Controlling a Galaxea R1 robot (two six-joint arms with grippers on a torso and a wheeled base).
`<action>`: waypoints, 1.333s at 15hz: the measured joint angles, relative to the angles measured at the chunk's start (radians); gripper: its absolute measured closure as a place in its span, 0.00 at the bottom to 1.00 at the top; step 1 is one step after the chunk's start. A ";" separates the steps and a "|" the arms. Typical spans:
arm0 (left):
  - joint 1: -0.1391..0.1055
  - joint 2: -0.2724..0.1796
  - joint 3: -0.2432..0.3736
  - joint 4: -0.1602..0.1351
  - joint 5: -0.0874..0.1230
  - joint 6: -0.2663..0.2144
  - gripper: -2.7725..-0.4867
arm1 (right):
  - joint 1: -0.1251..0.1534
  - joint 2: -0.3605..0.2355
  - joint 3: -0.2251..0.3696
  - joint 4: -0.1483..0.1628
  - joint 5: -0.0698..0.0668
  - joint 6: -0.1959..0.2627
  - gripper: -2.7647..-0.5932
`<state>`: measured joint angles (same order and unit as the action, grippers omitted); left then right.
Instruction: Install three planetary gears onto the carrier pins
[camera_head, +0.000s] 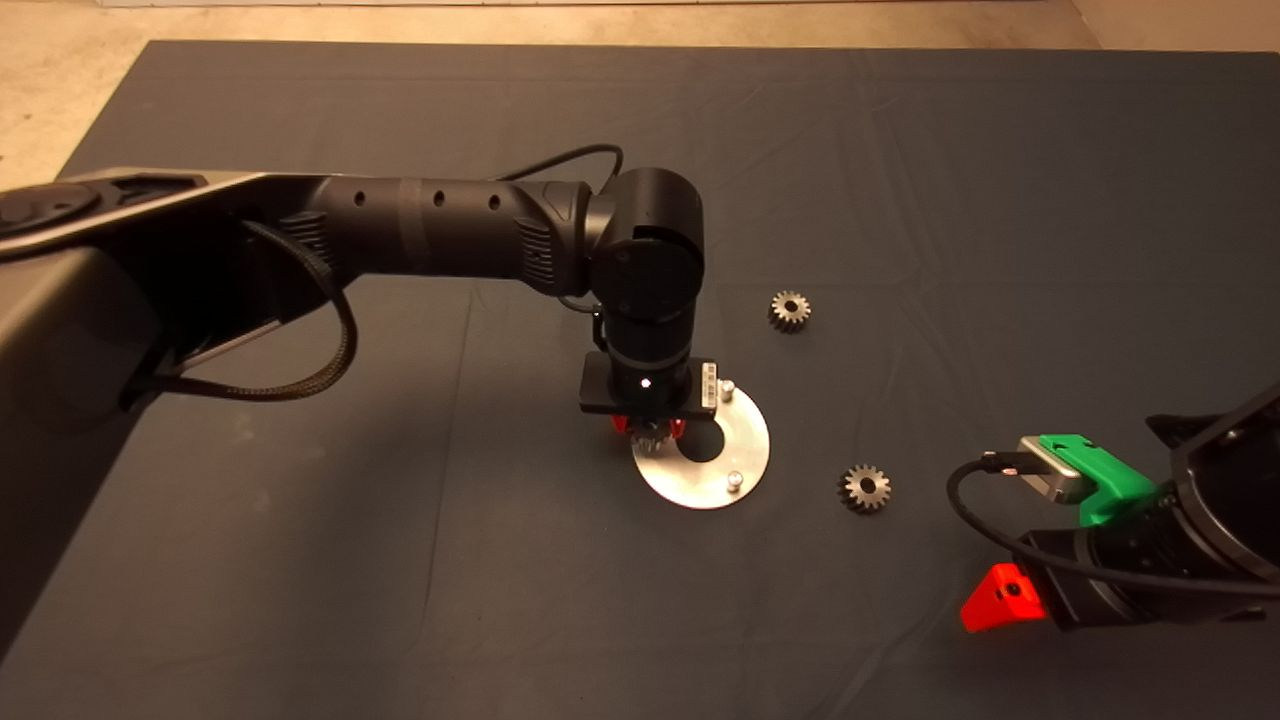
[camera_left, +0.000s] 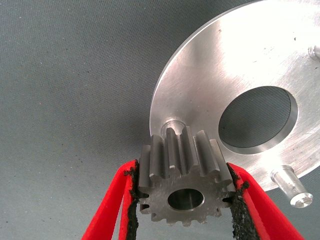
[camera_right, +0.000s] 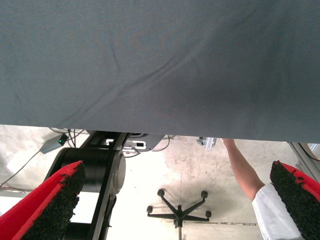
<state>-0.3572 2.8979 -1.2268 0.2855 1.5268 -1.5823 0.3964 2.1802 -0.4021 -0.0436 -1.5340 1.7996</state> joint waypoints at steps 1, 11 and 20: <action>0.000 0.000 0.000 0.000 0.000 0.000 0.77 | 0.000 0.000 0.000 0.000 0.000 0.000 0.01; 0.000 -0.015 0.000 0.000 -0.010 0.001 0.76 | 0.000 0.000 0.000 0.000 0.000 0.000 0.01; 0.000 -0.022 0.000 0.001 -0.007 0.001 0.64 | 0.000 0.000 0.000 0.000 0.000 0.000 0.01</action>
<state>-0.3572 2.8760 -1.2268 0.2862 1.5196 -1.5813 0.3964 2.1802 -0.4021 -0.0436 -1.5340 1.7996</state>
